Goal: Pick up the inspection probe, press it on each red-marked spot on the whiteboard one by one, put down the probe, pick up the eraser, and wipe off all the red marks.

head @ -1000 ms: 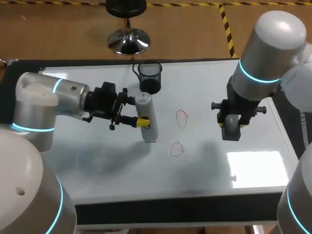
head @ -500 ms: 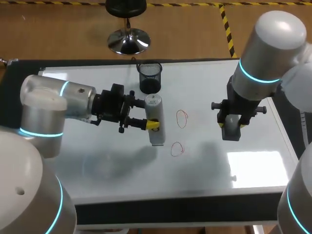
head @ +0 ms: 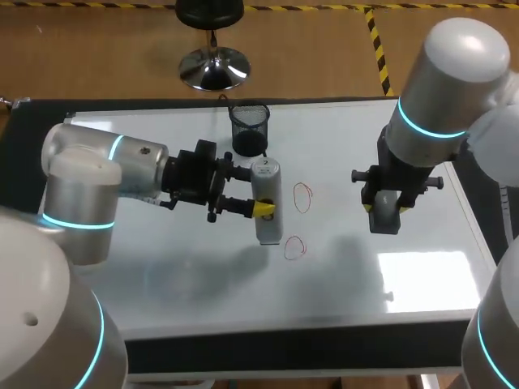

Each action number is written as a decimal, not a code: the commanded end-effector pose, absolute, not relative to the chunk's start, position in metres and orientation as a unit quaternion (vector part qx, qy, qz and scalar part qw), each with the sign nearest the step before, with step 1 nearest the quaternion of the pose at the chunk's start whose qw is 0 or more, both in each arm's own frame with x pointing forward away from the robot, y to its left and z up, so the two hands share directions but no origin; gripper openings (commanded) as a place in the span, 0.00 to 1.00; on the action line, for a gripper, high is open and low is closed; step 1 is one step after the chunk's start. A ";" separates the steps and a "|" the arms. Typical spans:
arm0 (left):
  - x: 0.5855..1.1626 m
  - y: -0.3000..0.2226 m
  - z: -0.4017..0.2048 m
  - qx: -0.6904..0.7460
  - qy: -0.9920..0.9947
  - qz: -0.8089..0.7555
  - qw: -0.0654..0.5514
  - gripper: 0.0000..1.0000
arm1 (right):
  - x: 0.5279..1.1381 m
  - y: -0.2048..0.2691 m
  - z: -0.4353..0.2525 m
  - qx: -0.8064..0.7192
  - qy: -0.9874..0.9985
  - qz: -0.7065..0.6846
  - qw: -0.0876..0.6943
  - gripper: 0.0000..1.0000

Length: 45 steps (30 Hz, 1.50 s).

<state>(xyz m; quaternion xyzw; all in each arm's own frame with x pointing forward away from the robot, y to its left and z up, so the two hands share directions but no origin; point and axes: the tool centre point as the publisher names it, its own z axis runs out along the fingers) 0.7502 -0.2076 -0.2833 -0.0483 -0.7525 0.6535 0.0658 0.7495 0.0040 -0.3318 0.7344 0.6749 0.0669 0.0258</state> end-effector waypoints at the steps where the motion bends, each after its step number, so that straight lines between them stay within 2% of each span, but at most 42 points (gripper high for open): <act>1: 0.754 -0.221 -0.290 -0.054 -0.753 0.652 0.074 0.00 | 0.749 0.003 -0.332 0.734 0.675 0.068 0.025 0.00; 19: 0.754 -0.247 -0.299 -0.067 -0.750 0.653 0.084 0.00 | 0.749 0.003 -0.332 0.734 0.675 0.068 0.025 0.00; 45: 0.749 -0.256 -0.315 -0.067 -0.755 0.645 0.094 0.00 | 0.749 0.003 -0.332 0.734 0.675 0.068 0.025 0.00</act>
